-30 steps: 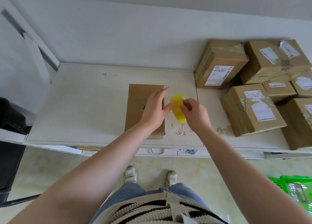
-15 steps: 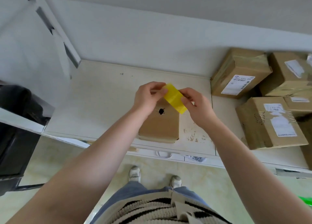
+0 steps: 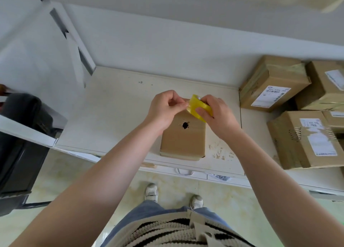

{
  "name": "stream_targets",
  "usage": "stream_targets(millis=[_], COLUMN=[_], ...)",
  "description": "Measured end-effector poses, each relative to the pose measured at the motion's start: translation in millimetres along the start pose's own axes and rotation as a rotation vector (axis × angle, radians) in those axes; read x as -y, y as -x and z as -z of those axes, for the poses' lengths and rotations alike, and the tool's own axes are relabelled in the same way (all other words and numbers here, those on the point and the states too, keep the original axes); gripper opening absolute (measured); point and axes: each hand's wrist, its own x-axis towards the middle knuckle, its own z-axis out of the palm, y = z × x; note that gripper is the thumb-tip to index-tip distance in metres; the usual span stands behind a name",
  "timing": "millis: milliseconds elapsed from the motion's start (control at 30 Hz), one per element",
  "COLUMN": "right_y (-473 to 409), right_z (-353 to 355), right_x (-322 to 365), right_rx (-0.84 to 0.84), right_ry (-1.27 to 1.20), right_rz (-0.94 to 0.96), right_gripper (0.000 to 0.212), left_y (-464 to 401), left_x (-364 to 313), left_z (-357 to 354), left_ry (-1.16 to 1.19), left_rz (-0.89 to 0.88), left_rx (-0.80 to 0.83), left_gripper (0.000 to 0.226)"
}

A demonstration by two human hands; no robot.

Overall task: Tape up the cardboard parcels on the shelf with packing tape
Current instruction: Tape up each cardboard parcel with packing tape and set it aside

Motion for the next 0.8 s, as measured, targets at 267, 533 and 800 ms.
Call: stream_targets(millis=[267,533,800], right_y=[-10.5,-14.7,-29.0], right_z=[14.5,13.6,43.1], right_x=[16.5,26.8,18.2], right_rx=[0.088,0.154,0.209], right_ry=[0.084,0.168,0.332], right_rz=[-0.081,-0.108,-0.227], right_gripper=[0.022,0.026,0.049], left_y=[-6.5,-6.7,-12.5], left_x=[-8.1,-7.8,11.1], left_z=[15.1,18.9,51.3], left_ry=[0.184,0.104,0.116], left_rz=[0.209,0.178,0.178], left_rx=[0.072,0.105,-0.002], left_gripper=[0.02,0.015,0.019])
